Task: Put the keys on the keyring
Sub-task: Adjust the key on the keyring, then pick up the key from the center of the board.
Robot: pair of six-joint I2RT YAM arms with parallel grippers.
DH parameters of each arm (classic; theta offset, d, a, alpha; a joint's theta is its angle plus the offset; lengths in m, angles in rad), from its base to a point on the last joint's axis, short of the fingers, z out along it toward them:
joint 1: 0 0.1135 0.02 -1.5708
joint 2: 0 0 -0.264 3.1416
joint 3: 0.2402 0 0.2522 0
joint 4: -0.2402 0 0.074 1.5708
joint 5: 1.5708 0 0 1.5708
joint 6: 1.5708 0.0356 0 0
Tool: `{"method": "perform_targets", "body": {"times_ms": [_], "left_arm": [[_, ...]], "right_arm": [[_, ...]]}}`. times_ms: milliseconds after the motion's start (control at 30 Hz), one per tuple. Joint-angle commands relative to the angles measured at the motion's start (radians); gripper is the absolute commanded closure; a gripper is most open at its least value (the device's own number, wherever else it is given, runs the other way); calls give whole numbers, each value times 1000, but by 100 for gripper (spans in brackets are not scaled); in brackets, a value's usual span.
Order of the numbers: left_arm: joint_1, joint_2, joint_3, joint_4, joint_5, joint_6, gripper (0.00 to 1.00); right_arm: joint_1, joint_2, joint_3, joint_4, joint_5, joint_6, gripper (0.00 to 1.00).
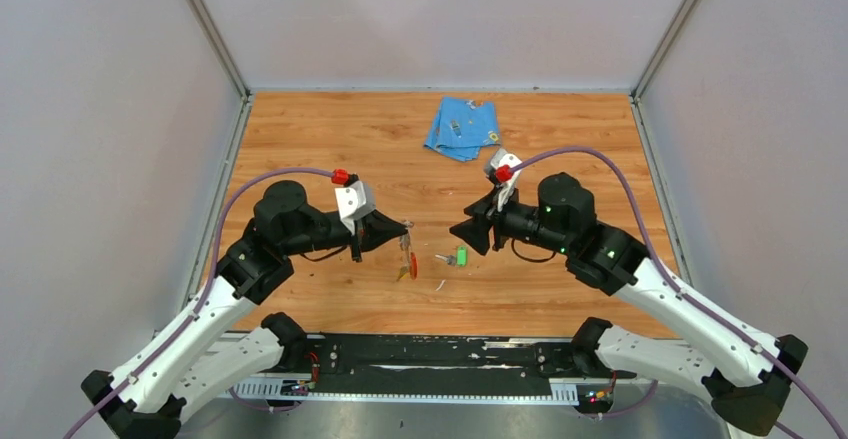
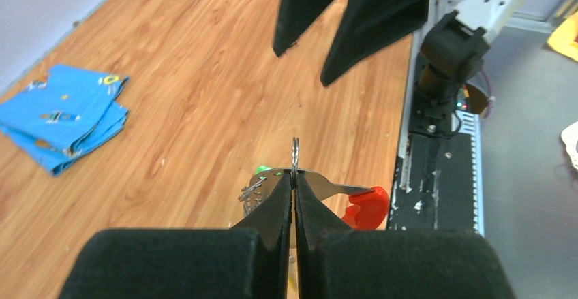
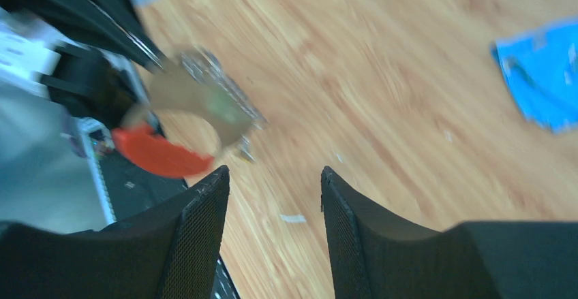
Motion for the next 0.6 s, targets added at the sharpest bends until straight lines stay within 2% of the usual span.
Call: {"method": "perform_targets", "body": {"times_ms": [0, 200, 233, 267, 400, 567], "left_arm": [[71, 43, 66, -99, 50, 63, 100], [225, 115, 187, -360, 139, 265, 100], [246, 130, 213, -411, 140, 298, 100], [301, 150, 254, -503, 152, 356, 100], [319, 117, 228, -509, 186, 358, 100], [319, 36, 156, -453, 182, 245, 100]], "right_arm": [[-20, 33, -139, -155, 210, 36, 44], [-18, 95, -400, 84, 141, 69, 45], [-19, 119, -418, 119, 130, 79, 46], [-18, 212, -420, 159, 130, 95, 51], [-17, 316, -399, 187, 121, 115, 57], [-17, 385, -433, 305, 136, 152, 57]]}}
